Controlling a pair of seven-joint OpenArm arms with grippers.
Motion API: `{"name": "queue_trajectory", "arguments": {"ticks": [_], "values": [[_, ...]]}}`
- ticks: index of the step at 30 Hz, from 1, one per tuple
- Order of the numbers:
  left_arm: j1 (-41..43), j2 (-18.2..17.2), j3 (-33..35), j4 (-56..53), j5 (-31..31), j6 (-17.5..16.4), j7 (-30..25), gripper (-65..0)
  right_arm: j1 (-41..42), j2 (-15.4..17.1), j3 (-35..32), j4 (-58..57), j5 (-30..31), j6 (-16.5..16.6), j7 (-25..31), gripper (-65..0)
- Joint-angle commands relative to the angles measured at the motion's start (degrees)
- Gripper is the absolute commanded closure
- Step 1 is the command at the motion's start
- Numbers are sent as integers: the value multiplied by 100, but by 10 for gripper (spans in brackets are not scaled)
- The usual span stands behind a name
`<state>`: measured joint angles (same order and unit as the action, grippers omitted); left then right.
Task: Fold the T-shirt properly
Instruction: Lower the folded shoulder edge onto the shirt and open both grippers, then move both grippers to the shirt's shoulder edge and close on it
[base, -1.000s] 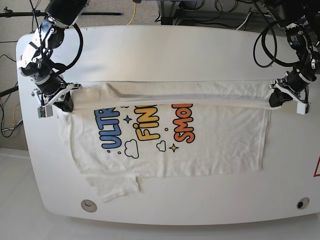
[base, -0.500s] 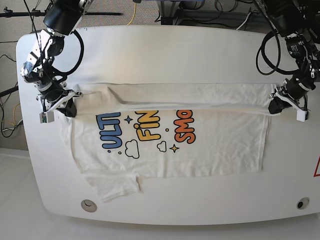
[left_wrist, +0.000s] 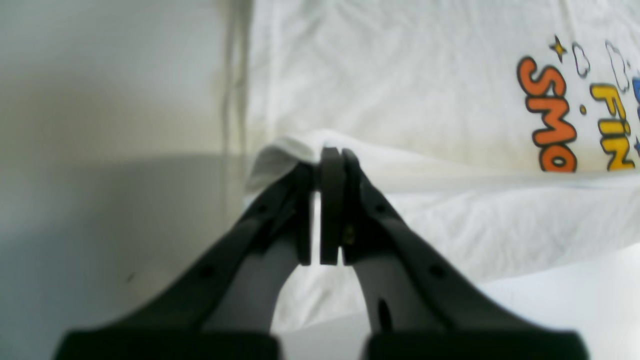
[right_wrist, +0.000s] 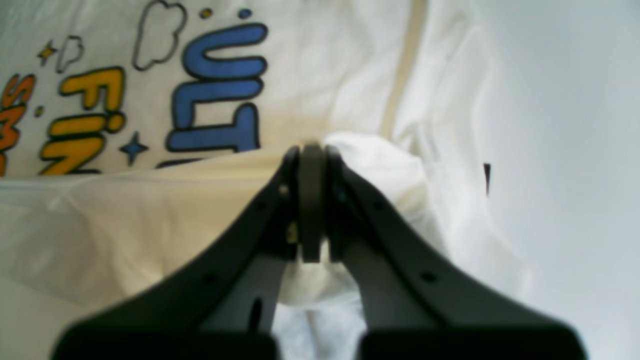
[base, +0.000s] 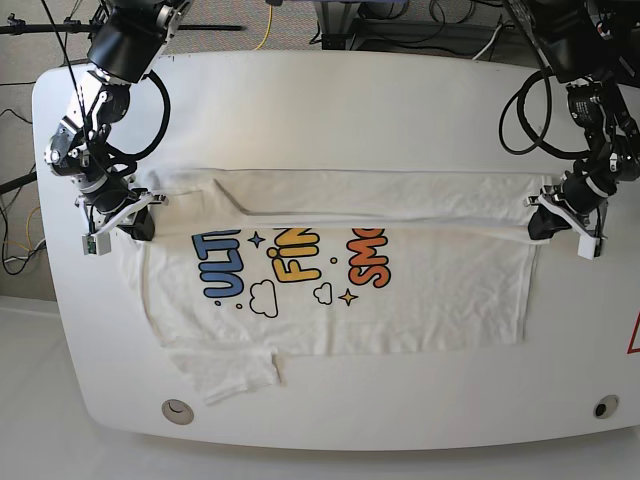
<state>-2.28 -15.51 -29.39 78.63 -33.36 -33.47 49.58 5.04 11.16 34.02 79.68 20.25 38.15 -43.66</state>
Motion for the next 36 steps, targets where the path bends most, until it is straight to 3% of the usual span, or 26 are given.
{"name": "queue_trajectory", "arguments": {"ticks": [1, 7, 9, 13, 15, 19, 23, 31, 36], "values": [[-88, -97, 57, 113, 20, -21, -191, 0, 112, 93, 6, 93, 37, -3, 152, 0], [-90, -96, -81, -27, -85, -21, -162, 0, 53, 81, 17, 136, -61, 31, 144, 0], [-99, -121, -150, -46, -142, -12, -83, -31, 42, 79, 24, 129, -60, 58, 144, -34], [-114, -159, -131, -58, -169, -7, -14, -129, 28, 78, 18, 138, -102, 90, 183, -155], [-127, -187, -24, -1, -161, -2, -111, -211, -3, 78, 19, 194, -133, 126, 252, -284], [-145, -243, 59, 15, -155, 5, -204, -242, -52, 84, 31, 321, -155, 132, 323, -353], [-141, -283, 107, 18, -135, 33, -242, -241, -73, 107, 26, 426, -146, 151, 338, -364], [-156, -442, 10, 282, 89, 143, -387, -318, -76, 330, -140, 371, -146, 126, 264, -401], [-84, -410, 13, 476, 367, 128, -495, -347, -278, 483, -462, 407, -205, -51, 559, -432]]}}
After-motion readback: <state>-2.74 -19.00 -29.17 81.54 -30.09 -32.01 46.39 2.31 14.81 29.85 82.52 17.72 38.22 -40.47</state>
